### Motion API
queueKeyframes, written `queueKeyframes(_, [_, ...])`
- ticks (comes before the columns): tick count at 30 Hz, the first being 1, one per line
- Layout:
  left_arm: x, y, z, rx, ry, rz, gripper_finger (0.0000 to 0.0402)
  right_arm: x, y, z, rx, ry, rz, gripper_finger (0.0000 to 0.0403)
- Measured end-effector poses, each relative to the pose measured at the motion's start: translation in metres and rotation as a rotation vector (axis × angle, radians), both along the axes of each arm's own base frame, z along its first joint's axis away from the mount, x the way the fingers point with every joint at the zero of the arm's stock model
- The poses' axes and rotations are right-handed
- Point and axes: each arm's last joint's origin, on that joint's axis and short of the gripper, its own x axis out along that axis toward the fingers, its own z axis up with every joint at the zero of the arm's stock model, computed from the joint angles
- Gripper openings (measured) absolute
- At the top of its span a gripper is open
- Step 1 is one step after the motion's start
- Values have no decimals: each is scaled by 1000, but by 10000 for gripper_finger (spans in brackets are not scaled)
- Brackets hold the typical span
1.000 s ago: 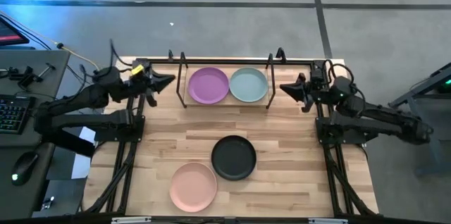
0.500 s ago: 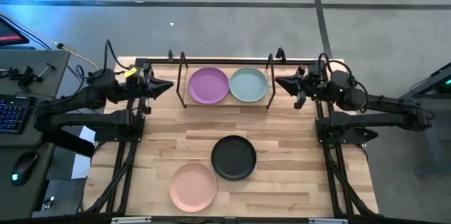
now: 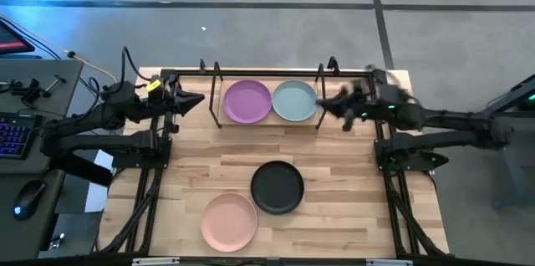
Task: Place and stack plates onto a shelf
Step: Stack the black plate on top of the purple plate on the shelf
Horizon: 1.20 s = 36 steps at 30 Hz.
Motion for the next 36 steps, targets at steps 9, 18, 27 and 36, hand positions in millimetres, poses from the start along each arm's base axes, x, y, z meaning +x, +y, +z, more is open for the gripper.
queueKeyframes(9, [-1, 0, 7, -83, -92, 0, 0, 75, 90, -24, -71, 441, 376, 0])
queueKeyframes(18, [-1, 0, 8, -76, -101, -2, 0, 110, 136, -64, 172, 937, 347, 0])
queueKeyframes(27, [-1, 0, 6, -27, -67, -7, 0, 125, 142, -102, 504, 1103, 97, 58])
queueKeyframes(36, [-1, -1, 6, -20, -64, -47, 0, 116, 138, -117, 608, 1221, -136, 178])
